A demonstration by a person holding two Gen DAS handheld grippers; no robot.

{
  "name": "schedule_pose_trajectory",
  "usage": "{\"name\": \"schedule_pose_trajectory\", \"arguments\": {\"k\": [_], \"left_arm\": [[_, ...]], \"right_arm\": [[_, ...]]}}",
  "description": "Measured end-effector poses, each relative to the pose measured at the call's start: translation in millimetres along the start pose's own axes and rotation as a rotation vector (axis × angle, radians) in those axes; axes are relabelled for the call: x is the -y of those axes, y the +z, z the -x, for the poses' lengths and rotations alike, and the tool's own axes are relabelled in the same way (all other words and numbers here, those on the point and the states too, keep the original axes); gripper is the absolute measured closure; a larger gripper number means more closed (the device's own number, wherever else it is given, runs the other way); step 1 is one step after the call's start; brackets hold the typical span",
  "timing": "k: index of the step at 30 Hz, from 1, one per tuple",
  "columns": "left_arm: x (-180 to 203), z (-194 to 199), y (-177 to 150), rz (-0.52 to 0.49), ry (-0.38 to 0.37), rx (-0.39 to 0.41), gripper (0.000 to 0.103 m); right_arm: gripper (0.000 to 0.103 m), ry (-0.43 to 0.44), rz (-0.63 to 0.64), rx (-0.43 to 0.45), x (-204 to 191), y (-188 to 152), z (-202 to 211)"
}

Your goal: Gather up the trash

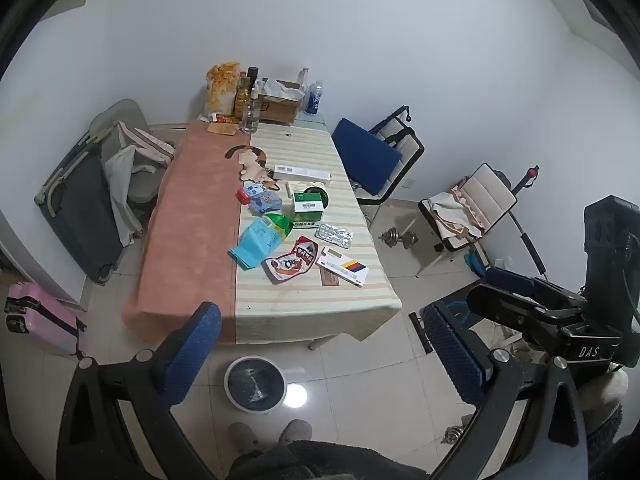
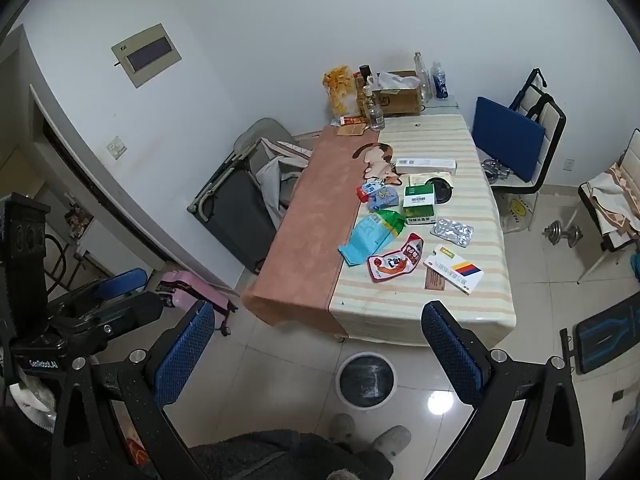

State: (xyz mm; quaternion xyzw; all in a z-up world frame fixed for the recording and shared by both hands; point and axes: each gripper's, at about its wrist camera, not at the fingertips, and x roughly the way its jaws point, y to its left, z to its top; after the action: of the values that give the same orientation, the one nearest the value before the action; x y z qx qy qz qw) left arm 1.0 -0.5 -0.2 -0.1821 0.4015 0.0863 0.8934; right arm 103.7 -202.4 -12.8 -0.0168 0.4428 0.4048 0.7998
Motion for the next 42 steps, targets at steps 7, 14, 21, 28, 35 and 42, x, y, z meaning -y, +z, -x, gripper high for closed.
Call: {"name": "schedule_pose_trajectory", "arguments": {"k": [7, 14, 21, 28, 35, 42], "left_arm": [[6, -3, -6, 0.009, -0.019, 0.003, 0.000], [5, -5, -9, 0.026, -0.037, 0.001, 0.000], [3, -5, -5, 0.033, -0.043, -0.004, 0.000], [-1, -6, -5, 0.031, -0.048, -0.002, 0.000], [0, -6, -4, 0.030, -0.050, -0.002, 0.000], [2, -6, -5, 0.032, -0.054, -0.003, 0.000]], "right_arm": [[0.000, 0.012, -0.009, -0.007, 3, 1, 1], [0.000, 0.012, -0.007, -0.009, 4, 1, 2], [0.000, 0.015, -0.006, -0.012, 3, -3, 5], [0.000, 0.020, -0.005, -0.015, 2, -5, -1], [0.000, 0.028, -0.002, -0.025, 3, -5, 1], [0.000, 0.030, -0.003, -0.028, 2, -6, 1]]}}
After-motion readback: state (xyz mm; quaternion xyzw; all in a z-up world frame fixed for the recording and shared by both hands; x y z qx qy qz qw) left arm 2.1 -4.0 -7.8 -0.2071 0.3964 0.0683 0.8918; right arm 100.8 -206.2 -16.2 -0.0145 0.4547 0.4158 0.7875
